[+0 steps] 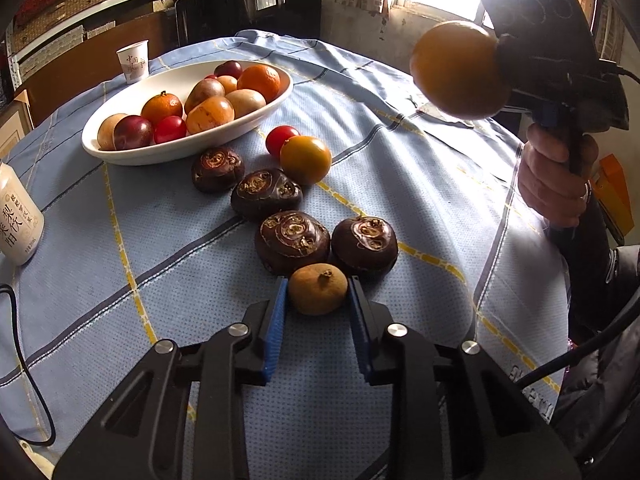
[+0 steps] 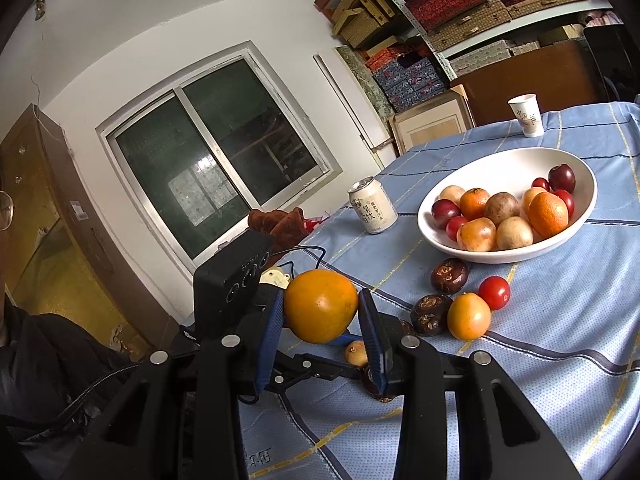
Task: Organize fruits
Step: 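Grasp a small tan fruit with the left tool while the right tool holds the yellow-orange fruit, then carry both fruits over the plate and open both tools to release them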
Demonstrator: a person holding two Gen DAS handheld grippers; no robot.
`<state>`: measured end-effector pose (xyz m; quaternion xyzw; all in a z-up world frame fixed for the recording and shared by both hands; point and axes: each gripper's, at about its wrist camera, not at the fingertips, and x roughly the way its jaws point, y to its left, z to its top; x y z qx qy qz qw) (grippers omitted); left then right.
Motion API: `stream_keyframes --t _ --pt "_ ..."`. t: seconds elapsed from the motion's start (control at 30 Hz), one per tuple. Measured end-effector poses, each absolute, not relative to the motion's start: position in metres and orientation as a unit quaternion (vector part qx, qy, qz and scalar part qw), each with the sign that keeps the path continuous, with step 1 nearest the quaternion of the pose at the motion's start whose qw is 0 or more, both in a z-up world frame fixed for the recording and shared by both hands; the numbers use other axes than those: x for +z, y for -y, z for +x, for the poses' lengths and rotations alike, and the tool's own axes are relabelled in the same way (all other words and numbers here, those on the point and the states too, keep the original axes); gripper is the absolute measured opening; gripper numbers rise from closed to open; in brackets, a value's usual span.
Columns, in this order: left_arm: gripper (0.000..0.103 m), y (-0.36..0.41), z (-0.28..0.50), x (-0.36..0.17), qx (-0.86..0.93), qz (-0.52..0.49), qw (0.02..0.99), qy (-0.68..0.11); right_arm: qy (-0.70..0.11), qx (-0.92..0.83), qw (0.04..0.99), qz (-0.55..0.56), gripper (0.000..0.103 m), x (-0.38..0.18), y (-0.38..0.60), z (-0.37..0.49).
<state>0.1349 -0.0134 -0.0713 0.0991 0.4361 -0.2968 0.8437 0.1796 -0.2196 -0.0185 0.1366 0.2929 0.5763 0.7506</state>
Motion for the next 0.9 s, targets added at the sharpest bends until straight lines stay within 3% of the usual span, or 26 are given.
stream_keyframes --t 0.67,0.9 --pt "0.029 -0.035 0.169 -0.032 -0.229 -0.026 0.881 -0.414 -0.355 0.53 0.751 0.171 0.038 -0.029 0.204 0.218" --pt "0.029 -0.041 0.239 0.011 -0.186 -0.079 0.901 -0.384 -0.317 0.417 0.839 0.148 0.038 -0.004 0.18 0.278"
